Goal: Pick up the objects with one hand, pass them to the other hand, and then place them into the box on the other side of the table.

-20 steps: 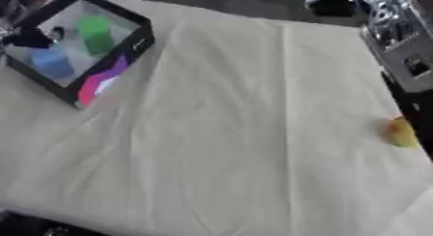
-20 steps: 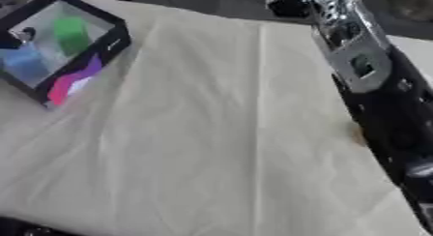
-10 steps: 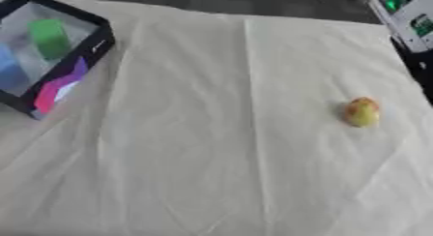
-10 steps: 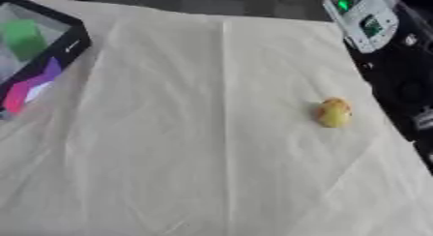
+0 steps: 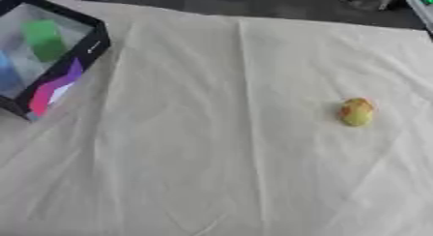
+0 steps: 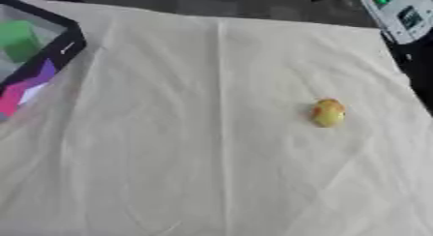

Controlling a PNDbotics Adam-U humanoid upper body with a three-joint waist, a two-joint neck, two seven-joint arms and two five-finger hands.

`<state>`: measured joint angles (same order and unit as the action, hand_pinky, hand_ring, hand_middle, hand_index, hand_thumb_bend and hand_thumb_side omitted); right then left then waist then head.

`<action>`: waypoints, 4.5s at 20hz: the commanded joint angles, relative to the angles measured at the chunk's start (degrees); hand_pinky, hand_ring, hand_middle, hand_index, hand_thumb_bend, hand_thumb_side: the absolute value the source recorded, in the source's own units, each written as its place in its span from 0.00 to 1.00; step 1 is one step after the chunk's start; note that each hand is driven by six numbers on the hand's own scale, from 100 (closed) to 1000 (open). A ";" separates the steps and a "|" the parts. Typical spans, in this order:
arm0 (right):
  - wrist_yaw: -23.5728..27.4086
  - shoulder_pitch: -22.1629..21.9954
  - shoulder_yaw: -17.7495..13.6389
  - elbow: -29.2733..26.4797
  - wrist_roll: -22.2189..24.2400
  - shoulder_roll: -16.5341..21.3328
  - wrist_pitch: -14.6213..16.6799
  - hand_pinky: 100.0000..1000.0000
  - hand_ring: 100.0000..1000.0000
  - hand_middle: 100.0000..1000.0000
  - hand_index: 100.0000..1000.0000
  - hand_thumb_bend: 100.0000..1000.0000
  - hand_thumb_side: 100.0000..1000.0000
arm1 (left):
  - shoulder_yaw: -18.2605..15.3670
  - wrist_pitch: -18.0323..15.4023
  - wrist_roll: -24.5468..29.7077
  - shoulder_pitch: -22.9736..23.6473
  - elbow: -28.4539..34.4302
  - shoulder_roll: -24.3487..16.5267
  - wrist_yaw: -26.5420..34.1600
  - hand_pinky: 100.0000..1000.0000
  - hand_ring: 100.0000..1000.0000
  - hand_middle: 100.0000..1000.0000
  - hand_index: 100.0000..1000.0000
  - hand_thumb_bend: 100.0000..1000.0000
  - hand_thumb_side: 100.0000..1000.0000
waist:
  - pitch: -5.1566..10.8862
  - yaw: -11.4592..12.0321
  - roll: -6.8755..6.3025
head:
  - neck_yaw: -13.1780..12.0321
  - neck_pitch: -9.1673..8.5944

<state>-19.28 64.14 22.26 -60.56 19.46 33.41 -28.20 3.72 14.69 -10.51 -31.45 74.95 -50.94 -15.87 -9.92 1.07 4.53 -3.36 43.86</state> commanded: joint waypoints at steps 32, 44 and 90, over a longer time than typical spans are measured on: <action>8.31 -6.40 1.56 -2.57 23.71 10.58 14.90 0.87 0.83 0.87 0.90 0.04 0.20 | -2.63 -1.02 -4.93 2.77 -0.09 -2.80 9.54 0.94 0.70 0.62 0.80 0.00 0.47 | 2.93 -2.65 2.60 | -0.33 0.26; 8.49 -6.47 3.84 -1.99 29.59 10.85 20.61 0.89 0.86 0.86 0.91 0.22 0.18 | -2.79 -0.85 -5.17 3.46 -0.20 -3.37 9.30 0.94 0.70 0.62 0.80 0.00 0.46 | 3.09 -3.47 3.07 | -0.96 0.26; 10.87 -10.62 13.29 2.30 25.25 5.84 25.95 0.89 0.83 0.84 0.90 0.24 0.18 | -2.50 -0.32 -5.31 4.28 -1.01 -2.47 9.05 0.94 0.70 0.62 0.78 0.00 0.46 | 4.29 -4.50 2.38 | -2.62 0.26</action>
<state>-7.29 52.84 36.32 -57.93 44.80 38.07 -2.62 1.63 14.39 -15.92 -26.42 73.56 -51.83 -6.60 -7.50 -3.45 7.20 -6.22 44.03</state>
